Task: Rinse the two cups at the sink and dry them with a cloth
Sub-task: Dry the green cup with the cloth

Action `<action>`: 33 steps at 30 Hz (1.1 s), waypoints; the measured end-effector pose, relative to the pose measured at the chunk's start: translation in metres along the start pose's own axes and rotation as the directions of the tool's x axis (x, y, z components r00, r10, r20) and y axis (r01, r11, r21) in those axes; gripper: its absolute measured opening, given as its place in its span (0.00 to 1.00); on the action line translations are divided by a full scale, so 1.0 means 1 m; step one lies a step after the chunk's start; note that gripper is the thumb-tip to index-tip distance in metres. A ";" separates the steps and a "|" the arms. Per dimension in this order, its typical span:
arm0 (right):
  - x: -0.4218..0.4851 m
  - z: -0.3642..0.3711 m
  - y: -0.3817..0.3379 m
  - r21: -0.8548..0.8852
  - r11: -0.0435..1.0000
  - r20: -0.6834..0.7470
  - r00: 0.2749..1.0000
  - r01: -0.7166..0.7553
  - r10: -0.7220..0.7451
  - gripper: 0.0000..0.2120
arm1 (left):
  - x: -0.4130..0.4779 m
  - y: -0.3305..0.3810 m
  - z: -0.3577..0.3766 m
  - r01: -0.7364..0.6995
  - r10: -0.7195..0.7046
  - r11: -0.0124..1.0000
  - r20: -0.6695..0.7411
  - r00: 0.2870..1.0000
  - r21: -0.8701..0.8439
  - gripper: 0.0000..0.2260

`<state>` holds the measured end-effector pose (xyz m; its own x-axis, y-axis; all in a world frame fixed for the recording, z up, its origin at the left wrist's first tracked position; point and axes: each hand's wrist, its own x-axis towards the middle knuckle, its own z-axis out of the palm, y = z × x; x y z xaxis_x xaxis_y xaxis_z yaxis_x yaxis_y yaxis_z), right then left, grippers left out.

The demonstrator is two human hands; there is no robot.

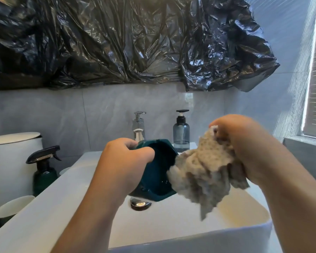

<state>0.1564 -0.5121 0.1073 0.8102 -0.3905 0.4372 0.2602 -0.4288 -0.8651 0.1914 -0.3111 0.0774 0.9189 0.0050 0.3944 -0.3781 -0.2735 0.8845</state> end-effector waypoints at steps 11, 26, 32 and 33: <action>-0.028 0.037 0.000 0.098 0.918 0.104 0.914 0.384 -0.393 0.04 | 0.004 -0.001 -0.001 -0.079 0.067 0.992 -0.128 0.989 -0.094 0.14; -0.022 0.059 0.017 0.019 0.994 0.066 0.992 0.105 -0.106 0.07 | -0.017 0.013 0.010 -0.256 0.256 0.967 -0.044 0.966 0.016 0.15; -0.030 0.060 0.008 -0.034 0.922 0.150 0.914 0.386 -0.377 0.23 | -0.015 0.011 0.009 -0.267 0.267 0.964 0.038 0.963 -0.010 0.13; -0.028 0.058 0.008 -0.010 0.926 0.134 0.918 0.377 -0.372 0.22 | -0.017 0.012 0.010 -0.294 0.294 0.955 0.010 0.956 -0.026 0.13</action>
<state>0.1657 -0.4570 0.0741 0.7177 -0.0900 0.6905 0.5409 -0.5525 -0.6342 0.1719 -0.3239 0.0791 0.7680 -0.0849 0.6348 -0.6343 -0.2378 0.7356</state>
